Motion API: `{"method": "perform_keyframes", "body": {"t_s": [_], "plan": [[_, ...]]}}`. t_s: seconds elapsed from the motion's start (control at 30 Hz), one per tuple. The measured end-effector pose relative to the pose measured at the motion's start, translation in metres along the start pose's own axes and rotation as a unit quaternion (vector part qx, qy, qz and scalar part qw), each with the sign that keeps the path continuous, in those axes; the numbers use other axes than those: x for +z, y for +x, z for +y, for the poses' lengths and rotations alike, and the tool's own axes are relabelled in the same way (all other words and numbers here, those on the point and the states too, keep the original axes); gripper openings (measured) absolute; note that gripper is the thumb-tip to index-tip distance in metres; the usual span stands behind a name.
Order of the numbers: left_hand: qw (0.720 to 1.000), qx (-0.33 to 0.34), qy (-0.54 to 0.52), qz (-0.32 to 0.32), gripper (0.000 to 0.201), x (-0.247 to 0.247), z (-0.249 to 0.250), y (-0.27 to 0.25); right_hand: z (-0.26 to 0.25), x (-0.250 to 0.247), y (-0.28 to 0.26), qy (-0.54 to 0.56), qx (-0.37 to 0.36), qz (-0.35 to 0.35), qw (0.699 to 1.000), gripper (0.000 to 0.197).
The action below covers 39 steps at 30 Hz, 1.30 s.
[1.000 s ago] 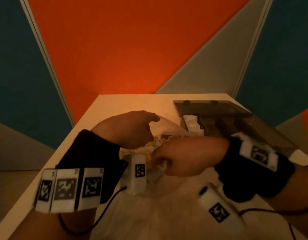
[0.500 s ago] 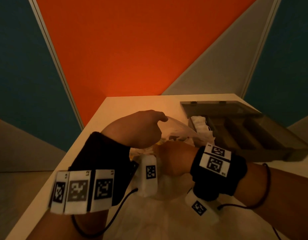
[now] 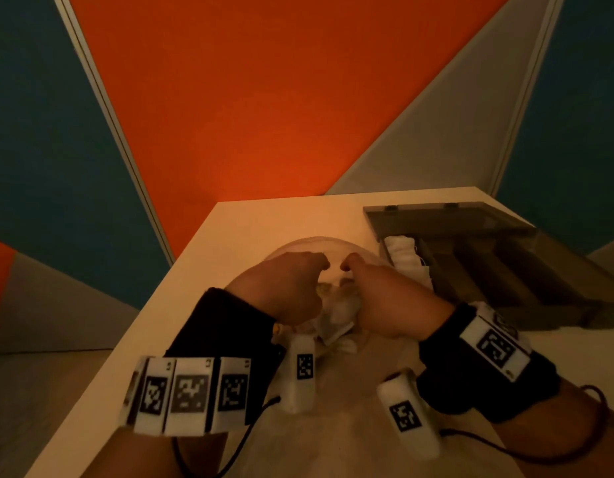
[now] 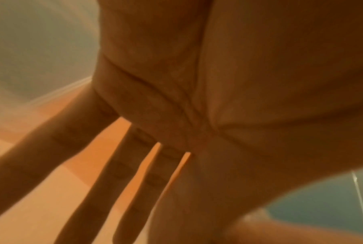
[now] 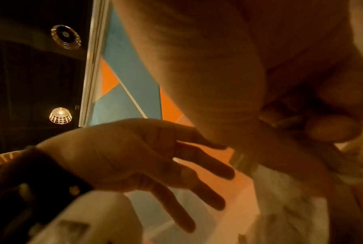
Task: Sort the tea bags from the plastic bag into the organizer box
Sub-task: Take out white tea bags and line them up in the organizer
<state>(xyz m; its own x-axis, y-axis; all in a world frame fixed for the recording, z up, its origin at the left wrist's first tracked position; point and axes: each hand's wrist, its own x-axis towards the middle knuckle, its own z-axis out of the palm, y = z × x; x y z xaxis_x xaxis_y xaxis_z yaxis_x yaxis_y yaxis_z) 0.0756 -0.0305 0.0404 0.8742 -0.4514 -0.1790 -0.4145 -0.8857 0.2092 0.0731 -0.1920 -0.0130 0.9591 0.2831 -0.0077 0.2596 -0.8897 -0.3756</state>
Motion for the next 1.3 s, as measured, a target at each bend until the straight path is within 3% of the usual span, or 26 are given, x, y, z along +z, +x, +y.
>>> {"method": "perform_keyframes", "body": {"t_s": [0.2,0.3,0.4,0.53,0.7,0.8,0.9,1.03,1.1,1.3], "plan": [[0.997,-0.052,0.001,-0.054,0.075,0.022,-0.004,0.020,0.001,-0.009,-0.003,-0.021,-0.035,0.019,0.999,0.047],[0.997,-0.067,-0.017,-0.040,0.073,0.035,-0.003,0.028,0.001,-0.014,-0.002,-0.036,-0.037,0.019,0.998,0.028],[0.997,-0.068,-0.019,-0.030,0.068,0.042,0.000,0.029,0.000,-0.017,-0.002,-0.031,-0.035,0.016,0.999,0.021],[0.997,-0.067,-0.002,-0.036,0.069,0.035,0.004,0.024,-0.002,-0.020,-0.006,-0.057,-0.024,0.000,0.998,0.024],[0.998,-0.018,0.049,0.037,0.031,0.004,0.013,0.000,-0.007,-0.022,-0.012,-0.075,-0.020,-0.036,0.996,0.033],[0.997,-0.006,0.019,0.073,0.026,-0.010,0.013,-0.012,-0.013,-0.020,-0.015,-0.081,-0.026,-0.070,0.994,0.051],[0.993,-0.026,-0.071,0.093,0.022,-0.018,0.007,-0.019,-0.019,-0.023,-0.017,-0.057,-0.025,-0.060,0.996,0.042],[0.953,-0.013,-0.284,0.100,0.013,-0.028,0.004,-0.027,-0.029,-0.055,-0.018,-0.033,-0.006,-0.057,0.998,0.024],[0.933,-0.010,-0.346,0.104,0.018,-0.031,0.004,-0.029,-0.031,-0.072,-0.018,0.005,0.005,-0.029,1.000,0.014],[0.855,0.006,-0.502,0.131,0.034,-0.037,0.007,-0.030,-0.034,-0.093,-0.032,0.186,0.030,-0.001,0.982,0.011]]}}
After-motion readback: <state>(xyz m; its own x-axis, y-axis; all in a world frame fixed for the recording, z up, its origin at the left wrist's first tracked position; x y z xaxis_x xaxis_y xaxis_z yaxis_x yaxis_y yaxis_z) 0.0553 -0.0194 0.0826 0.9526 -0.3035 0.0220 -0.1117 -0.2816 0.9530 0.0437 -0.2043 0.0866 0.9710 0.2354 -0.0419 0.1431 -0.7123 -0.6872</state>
